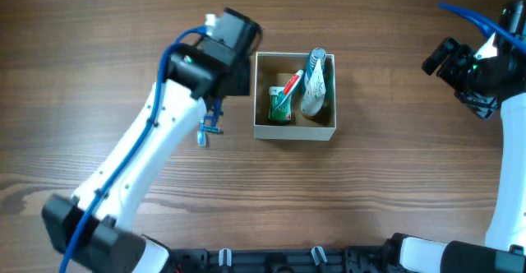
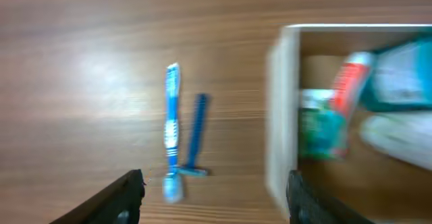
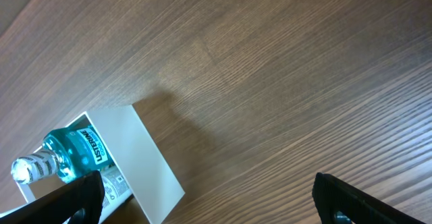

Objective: Pack container
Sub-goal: 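Grasp the blue toothbrush with the left gripper, then lower the toothbrush into the box and release it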

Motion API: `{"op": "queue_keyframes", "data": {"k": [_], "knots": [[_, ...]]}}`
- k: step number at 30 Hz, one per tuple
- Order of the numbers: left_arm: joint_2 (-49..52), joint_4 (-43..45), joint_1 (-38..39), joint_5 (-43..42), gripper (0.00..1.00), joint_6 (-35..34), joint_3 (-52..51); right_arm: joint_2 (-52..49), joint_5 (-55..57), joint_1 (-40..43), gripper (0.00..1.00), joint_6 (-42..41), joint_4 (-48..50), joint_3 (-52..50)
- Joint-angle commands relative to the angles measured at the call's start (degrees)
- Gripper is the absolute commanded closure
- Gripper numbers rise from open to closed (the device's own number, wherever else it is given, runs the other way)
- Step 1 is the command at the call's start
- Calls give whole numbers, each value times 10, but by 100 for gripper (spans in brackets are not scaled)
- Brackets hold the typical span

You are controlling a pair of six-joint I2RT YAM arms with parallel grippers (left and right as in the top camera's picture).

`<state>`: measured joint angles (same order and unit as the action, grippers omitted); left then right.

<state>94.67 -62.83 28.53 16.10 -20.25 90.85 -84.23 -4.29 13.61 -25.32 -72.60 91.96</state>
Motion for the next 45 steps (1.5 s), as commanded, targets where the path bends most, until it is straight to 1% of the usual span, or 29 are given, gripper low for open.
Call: {"op": "queue_keyframes", "data": {"k": [1,4,6,8,10,11,14,15,17,19,23,24,26,28,32,35,36,38,40,42,45], "knots": [[68,11,-75,-15,29,6,-57,-4,-3,1,0,-3,1,3],[112,46,-119,-86,34,53,-75,-4,-3,1,0,-3,1,3],[147,63,-147,-90,36,54,-75,-4,-3,1,0,-3,1,3],[164,79,-160,-105,36,79,-75,-4,-3,1,0,-3,1,3],[186,96,-163,-143,37,133,-75,-4,-3,1,0,-3,1,3],[199,102,-162,-151,37,146,-75,-4,-3,1,0,-3,1,3],[228,107,-159,-152,37,154,-75,-4,-3,1,0,-3,1,3],[240,108,-159,-152,40,153,-75,-4,-3,1,0,-3,1,3],[255,111,-160,-150,53,150,-75,-4,-3,1,0,-3,1,3],[261,116,-160,-150,58,134,-75,-4,-3,1,0,-3,1,3],[261,118,-160,-151,75,132,-75,-4,-3,1,0,-3,1,3],[261,118,-160,-155,78,132,-77,-4,-3,1,0,-3,1,3],[261,109,-160,-156,92,132,-77,-4,-3,1,0,-3,1,3],[260,97,-160,-156,96,132,-77,-4,-3,1,0,-3,1,3],[230,55,-160,-135,96,134,-75,-4,-3,1,0,-3,1,3],[170,-16,-154,-127,96,131,-41,-4,-3,1,0,-3,1,3],[146,-37,-147,-129,96,119,-28,-4,-3,1,0,-3,1,3],[94,-49,-123,-149,96,106,-11,-4,-3,1,0,-3,1,3],[44,-23,-85,-170,96,105,-10,-4,-3,1,0,-3,1,3],[17,16,-43,-172,96,87,-10,-4,-3,1,0,-3,1,3],[15,119,23,-171,96,47,-10,-4,-3,1,0,-3,1,3]]}}
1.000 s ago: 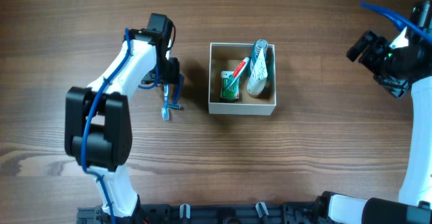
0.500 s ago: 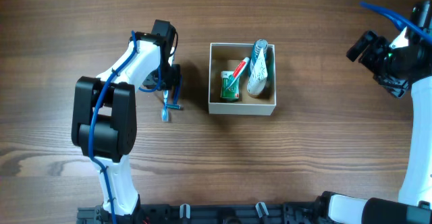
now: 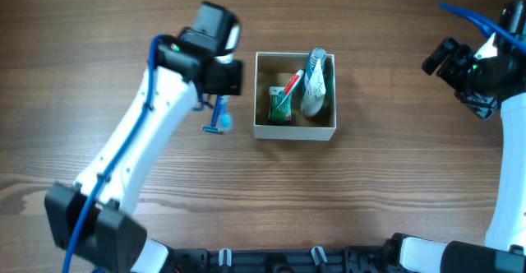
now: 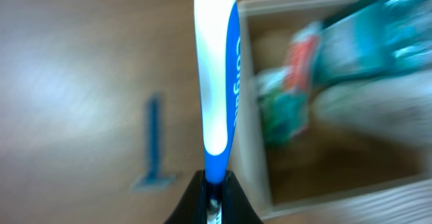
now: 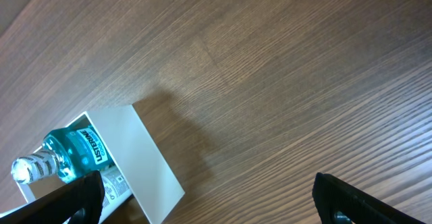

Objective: Pack container
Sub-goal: 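Lower the toothbrush into the box and release it, then grasp the blue razor with the left gripper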

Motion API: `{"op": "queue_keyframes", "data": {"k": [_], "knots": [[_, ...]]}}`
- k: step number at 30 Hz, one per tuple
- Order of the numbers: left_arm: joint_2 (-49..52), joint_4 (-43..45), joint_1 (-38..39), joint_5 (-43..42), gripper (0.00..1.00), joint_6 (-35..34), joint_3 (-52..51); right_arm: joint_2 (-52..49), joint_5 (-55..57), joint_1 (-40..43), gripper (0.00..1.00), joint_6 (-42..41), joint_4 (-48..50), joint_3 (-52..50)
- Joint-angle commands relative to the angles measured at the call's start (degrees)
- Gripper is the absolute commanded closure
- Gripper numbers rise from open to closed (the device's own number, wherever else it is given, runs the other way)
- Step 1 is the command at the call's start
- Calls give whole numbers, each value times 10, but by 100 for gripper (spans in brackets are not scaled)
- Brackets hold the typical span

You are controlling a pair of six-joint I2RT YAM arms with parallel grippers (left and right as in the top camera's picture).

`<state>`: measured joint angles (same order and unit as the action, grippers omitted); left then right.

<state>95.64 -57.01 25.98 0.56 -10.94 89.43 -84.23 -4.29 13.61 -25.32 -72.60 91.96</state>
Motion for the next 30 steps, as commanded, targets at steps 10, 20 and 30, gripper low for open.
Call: {"op": "queue_keyframes", "data": {"k": [10,20,30], "knots": [[135,184,91,-13,92,-92,4,-4,-3,1,0,-3,1,3],[35,98,56,-15,48,-93,7,-4,-3,1,0,-3,1,3],[109,-5,-94,18,49,6,-34,-4,-3,1,0,-3,1,3]]}}
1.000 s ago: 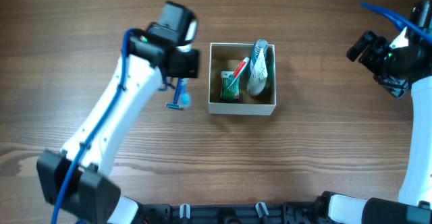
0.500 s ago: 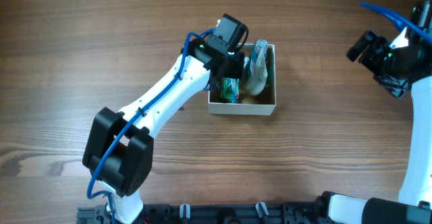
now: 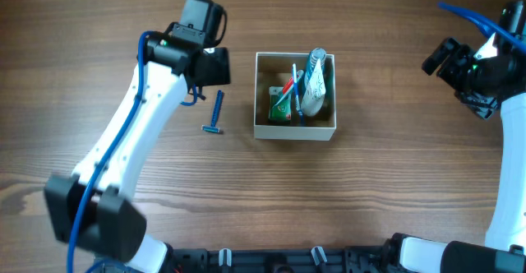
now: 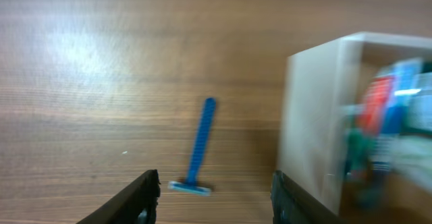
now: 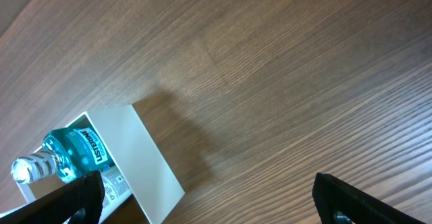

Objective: Pack container
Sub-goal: 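Grasp the blue razor with the left gripper, then place the razor into the box with the left gripper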

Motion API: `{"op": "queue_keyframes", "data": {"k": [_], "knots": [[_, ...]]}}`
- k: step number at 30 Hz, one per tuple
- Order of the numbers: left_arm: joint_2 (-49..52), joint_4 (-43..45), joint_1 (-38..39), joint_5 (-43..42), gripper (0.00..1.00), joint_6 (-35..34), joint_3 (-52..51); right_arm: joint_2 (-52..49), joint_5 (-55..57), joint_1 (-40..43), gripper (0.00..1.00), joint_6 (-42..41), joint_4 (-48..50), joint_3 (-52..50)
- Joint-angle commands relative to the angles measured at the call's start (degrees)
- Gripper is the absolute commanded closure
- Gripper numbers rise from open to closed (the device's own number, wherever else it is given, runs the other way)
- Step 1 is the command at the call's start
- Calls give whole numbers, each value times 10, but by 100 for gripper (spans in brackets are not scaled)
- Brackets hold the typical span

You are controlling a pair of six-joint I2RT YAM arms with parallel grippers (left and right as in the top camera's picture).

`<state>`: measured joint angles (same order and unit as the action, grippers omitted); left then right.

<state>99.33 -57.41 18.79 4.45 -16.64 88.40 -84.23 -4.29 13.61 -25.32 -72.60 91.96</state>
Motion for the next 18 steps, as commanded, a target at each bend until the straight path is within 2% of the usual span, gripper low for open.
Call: {"op": "queue_keyframes", "data": {"k": [1,4,9,11,12,13,14,16,18], "knots": [[84,1,-25,-22,49,67,-24,-4,-3,1,0,-3,1,3],[143,13,-28,-41,52,105,-24,-4,-3,1,0,-3,1,3],[218,15,-28,-57,53,119,-24,-4,-3,1,0,-3,1,3],[235,19,-28,-64,57,122,-24,-4,-3,1,0,-3,1,3],[241,19,-28,-66,63,122,-24,-4,-3,1,0,-3,1,3],[242,19,-28,-77,74,119,-24,-4,-3,1,0,-3,1,3],[242,19,-28,-79,77,119,-24,-4,-3,1,0,-3,1,3],[242,16,-28,-81,92,117,-24,-4,-3,1,0,-3,1,3],[236,4,-28,-81,96,115,-24,-4,-3,1,0,-3,1,3]]}}
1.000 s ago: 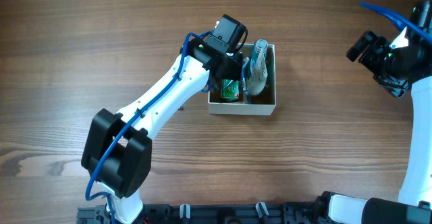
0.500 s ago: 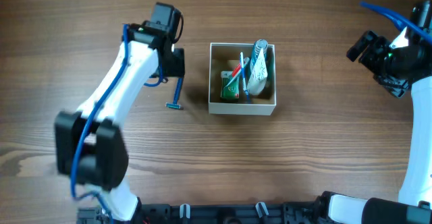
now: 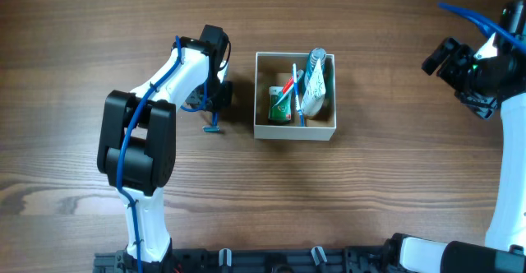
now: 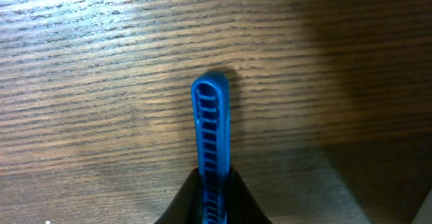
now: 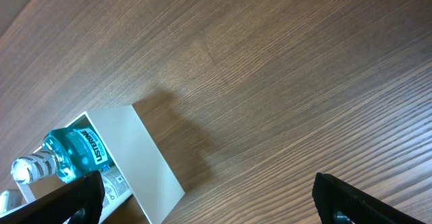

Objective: Pack container
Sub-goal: 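Place the razor into the box with the left gripper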

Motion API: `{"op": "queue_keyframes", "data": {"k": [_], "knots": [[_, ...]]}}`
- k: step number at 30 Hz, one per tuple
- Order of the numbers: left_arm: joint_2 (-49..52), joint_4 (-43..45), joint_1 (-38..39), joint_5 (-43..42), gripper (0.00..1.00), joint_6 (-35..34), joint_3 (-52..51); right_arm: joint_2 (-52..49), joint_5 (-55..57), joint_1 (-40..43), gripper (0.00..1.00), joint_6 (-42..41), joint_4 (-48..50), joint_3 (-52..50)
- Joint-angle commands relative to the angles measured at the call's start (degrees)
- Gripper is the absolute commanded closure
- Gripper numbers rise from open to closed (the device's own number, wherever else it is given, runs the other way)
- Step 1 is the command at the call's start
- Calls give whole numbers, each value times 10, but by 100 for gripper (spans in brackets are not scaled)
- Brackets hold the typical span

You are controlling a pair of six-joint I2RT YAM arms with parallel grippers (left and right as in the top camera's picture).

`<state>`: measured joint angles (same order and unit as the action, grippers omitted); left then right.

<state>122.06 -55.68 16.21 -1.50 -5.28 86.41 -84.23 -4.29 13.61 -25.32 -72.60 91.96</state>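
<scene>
A white open box (image 3: 295, 131) sits mid-table, holding a teal mouthwash bottle (image 3: 316, 64), a green item, a red-capped tube and a blue-and-white toothbrush (image 3: 296, 88). Left of the box a blue razor (image 4: 212, 136) lies on the wood, its head (image 3: 212, 129) showing below the arm. My left gripper (image 4: 213, 207) is shut on the razor's ribbed handle, low at the table. Far to the right, my right gripper (image 5: 209, 200) hangs open and empty; the box's corner (image 5: 145, 163) and the mouthwash bottle (image 5: 64, 153) show in its view.
The wooden table (image 3: 394, 182) spreads around the box. The left arm (image 3: 156, 108) reaches in from the near edge, and the right arm (image 3: 485, 76) stands at the right border.
My left gripper was open above the razor beside the box. It is now down at the table and shut on the razor's handle. The right arm is unchanged.
First my left gripper hovered open over a toothbrush and razor lying left of the box. Then it held the toothbrush near the box. Later the toothbrush stood in the box and the gripper was open again; now it grips the razor.
</scene>
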Motion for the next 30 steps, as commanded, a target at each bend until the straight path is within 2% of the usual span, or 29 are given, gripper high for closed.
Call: {"op": "queue_keyframes", "data": {"k": [1,6,8,13,16,19,20,22,24,30], "knots": [[3,-20,-2,-21,96,1,-4,-4,-3,1,0,-3,1,3],[-69,-68,0,-23,96,-18,24,-4,-3,1,0,-3,1,3],[-123,-79,11,-64,96,-29,41,-4,-3,1,0,-3,1,3],[-222,12,93,-81,96,-73,44,-4,-3,1,0,-3,1,3],[-197,88,148,-19,96,-138,43,-4,-3,1,0,-3,1,3],[-142,116,167,-10,96,-167,43,-4,-3,1,0,-3,1,3],[-121,115,167,-9,89,-167,43,-4,-3,1,0,-3,1,3],[-116,105,164,-7,60,-166,43,-4,-3,1,0,-3,1,3],[-146,93,161,12,0,-165,44,-4,-3,1,0,-3,1,3],[-310,-5,158,31,0,-160,44,-4,-3,1,0,-3,1,3]]}}
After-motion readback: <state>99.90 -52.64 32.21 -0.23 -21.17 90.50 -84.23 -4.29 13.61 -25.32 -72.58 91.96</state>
